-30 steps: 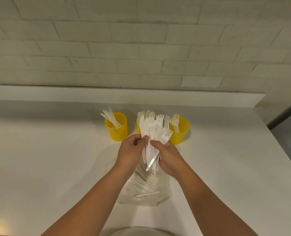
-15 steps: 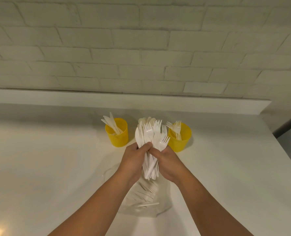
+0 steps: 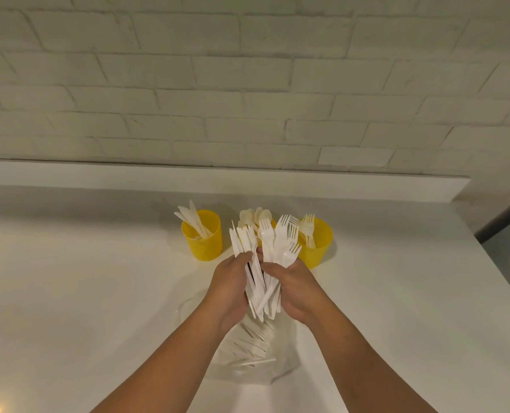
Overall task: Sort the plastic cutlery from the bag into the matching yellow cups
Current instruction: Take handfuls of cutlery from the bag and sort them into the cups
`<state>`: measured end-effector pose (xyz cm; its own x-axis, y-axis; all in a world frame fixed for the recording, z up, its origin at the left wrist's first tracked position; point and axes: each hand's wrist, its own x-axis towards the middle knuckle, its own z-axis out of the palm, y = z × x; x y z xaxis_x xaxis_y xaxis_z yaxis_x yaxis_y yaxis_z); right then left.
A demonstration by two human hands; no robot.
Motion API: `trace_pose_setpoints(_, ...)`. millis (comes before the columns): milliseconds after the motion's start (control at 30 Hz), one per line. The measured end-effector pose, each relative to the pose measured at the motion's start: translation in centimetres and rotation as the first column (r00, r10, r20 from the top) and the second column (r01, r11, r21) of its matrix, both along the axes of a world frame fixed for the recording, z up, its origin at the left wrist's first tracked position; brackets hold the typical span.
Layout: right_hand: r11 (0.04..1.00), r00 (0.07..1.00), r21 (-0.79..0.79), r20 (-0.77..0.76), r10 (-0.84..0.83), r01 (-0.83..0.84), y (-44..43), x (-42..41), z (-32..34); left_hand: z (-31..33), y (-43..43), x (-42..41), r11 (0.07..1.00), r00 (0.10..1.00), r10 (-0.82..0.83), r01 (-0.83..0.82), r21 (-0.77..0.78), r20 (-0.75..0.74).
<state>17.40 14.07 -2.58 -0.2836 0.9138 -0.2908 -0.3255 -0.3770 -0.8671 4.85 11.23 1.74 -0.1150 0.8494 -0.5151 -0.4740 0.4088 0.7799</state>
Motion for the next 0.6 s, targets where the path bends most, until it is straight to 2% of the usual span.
trace_pose_setpoints(167,0.998,0.998,-0.018,0.038,-0.051,0.052,0.2,0.0,-0.2,0.1,0.0,-0.3,1.0,1.0,0.006,-0.006,-0.014,-0.018)
trace_pose_setpoints(333,0.999,0.997,0.025,0.064,-0.037,0.036,0.2,-0.3,0.1,-0.2,-0.1,-0.2,0.999,0.983,-0.035,0.041,0.03,-0.178)
trace_pose_setpoints(600,0.995,0.991,0.077,0.112,-0.07,0.061,0.2,-0.1,0.7,-1.0,0.0,-0.7,0.986,0.942,-0.071,0.115,0.117,-0.328)
